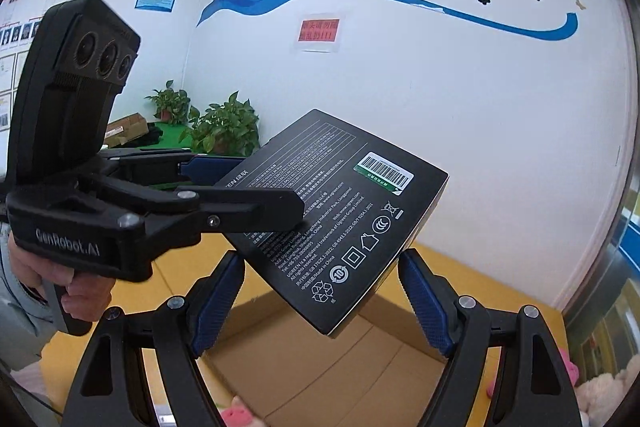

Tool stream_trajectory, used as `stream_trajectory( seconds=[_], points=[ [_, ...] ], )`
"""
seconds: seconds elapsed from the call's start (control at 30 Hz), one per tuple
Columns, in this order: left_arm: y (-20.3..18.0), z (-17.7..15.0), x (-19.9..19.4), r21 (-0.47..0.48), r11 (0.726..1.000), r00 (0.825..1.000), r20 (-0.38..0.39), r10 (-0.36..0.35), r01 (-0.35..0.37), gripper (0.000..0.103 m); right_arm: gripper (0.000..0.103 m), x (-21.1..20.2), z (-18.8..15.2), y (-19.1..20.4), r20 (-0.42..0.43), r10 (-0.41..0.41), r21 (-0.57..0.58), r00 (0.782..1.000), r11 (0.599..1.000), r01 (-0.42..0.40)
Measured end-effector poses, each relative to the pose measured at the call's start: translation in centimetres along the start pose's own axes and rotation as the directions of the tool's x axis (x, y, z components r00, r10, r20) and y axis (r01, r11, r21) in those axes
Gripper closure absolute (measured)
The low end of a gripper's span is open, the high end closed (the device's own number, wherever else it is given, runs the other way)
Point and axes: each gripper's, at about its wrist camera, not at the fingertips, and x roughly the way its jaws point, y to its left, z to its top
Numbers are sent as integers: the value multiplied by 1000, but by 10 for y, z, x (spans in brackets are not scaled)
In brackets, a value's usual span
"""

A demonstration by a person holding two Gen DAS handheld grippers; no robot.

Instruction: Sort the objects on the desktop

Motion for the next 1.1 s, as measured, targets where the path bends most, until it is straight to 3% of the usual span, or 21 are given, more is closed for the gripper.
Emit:
stream_trajectory(
  seconds=[0.27, 0.67, 0.93, 1.1],
  points=[
    [50, -8, 59, -75, 996, 996, -75, 44, -49, 42, 24, 77, 8, -38, -77, 58, 44, 995, 998, -55],
    [122, -64, 142, -171, 980, 970, -234, 63, -105, 42, 24, 209, -39, -75, -209, 178, 148, 962, 978, -148],
    [159, -122, 198, -225, 958, 909, -410, 72, -178, 42, 23, 297, -100, -79, -353, 256, 226, 900, 957, -184],
    [170, -150, 222, -260, 936, 849, -523, 70, -237, 42, 23, 342, -134, -88, -416, 324, 327, 849, 925, -193]
  ],
)
